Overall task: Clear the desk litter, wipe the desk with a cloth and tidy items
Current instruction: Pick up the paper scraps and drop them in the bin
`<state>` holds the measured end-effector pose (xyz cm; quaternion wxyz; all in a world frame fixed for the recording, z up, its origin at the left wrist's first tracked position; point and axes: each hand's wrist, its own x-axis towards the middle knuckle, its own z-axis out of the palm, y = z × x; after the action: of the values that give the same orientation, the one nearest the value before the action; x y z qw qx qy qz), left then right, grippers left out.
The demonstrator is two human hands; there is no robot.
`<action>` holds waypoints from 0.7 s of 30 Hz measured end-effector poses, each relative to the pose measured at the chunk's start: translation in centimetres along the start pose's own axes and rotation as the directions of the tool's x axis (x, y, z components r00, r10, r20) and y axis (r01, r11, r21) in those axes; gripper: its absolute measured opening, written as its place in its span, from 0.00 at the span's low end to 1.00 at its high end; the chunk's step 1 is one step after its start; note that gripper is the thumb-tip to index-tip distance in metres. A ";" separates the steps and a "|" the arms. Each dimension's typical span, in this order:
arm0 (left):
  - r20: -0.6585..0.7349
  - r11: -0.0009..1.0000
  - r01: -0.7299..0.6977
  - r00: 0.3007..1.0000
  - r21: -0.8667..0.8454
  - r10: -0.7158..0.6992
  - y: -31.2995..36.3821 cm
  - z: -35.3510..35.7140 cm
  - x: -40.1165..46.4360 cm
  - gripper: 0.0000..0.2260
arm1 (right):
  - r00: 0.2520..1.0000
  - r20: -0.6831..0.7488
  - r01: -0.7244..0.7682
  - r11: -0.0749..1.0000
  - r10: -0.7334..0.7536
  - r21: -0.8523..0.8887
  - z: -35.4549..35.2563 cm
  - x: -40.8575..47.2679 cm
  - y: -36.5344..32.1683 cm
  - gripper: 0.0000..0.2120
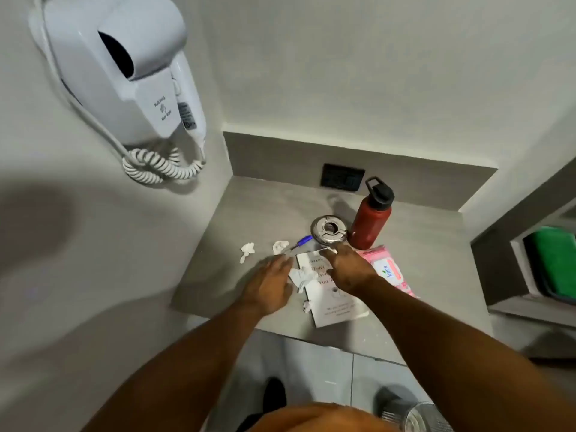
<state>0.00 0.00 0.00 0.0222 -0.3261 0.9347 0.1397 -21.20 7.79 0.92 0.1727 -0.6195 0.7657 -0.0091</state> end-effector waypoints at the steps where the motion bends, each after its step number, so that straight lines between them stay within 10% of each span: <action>1: 0.024 1.000 -0.005 1.000 -0.011 0.005 0.3 0.6 -0.1 0.28 | 0.998 0.059 -0.028 0.999 0.029 -0.017 0.3 0.1 -0.1 0.27; 16: 0.031 0.984 -0.155 0.987 -0.084 0.158 0.7 4.6 3.3 0.18 | 0.945 0.051 -0.325 0.919 0.322 0.221 3.6 2.0 -1.5 0.13; 21: -0.068 0.967 -0.099 0.994 -0.235 0.085 -1.6 3.4 2.9 0.13 | 0.980 0.036 -0.196 0.923 0.195 0.330 3.2 0.3 -2.0 0.10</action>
<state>-1.47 -1.96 -4.07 -0.0506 -0.2866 0.9255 0.2423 -18.47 7.68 -1.68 0.2755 -0.5021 0.8110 -0.1197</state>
